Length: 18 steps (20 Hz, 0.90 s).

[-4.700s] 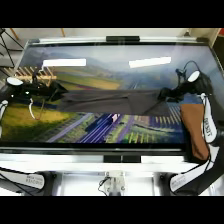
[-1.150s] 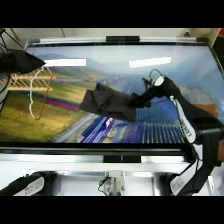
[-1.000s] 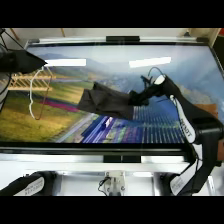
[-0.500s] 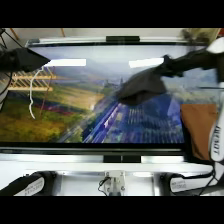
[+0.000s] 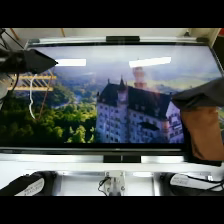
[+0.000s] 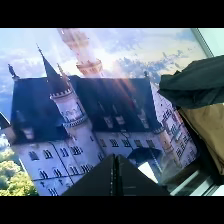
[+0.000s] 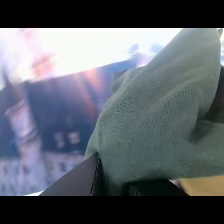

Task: Fold the shirts.

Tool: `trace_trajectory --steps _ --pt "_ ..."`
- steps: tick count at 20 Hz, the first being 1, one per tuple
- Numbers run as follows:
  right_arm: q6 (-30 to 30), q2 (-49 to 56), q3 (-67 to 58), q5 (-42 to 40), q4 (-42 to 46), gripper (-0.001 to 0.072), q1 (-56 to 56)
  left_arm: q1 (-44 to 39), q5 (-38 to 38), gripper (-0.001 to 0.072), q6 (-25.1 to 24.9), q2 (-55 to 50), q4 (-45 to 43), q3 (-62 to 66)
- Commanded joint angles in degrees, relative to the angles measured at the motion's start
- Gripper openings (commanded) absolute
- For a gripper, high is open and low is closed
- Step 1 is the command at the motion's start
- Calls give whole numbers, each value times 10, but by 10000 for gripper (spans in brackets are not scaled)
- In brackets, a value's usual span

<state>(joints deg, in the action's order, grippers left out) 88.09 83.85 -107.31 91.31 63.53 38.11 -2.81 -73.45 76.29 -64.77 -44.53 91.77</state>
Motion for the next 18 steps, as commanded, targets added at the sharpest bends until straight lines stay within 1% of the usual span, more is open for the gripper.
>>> trace_trajectory --steps 1,3,4,6,8,11,12,15,18 --pt "21 -5 -1 45 17 87 71 -6 10 33 0 0 0 0" --pt "27 -11 -1 94 29 87 90 -6 14 33 0 0 0 0" --pt "37 -17 -1 117 64 87 97 -6 14 33 0 0 0 0" --pt "49 -26 1 154 163 87 100 -6 14 33 -2 0 0 0" --pt "55 -50 33 153 202 87 100 -6 14 33 -2 0 0 0" --pt "45 -97 149 153 282 87 100 -6 13 33 -2 0 0 0" --pt "43 -111 197 153 294 87 100 -6 13 33 -2 0 0 0" --pt "44 -146 351 123 287 88 100 -6 13 33 -2 0 0 0" --pt "57 -168 462 69 318 113 100 -6 13 33 -2 0 0 0"
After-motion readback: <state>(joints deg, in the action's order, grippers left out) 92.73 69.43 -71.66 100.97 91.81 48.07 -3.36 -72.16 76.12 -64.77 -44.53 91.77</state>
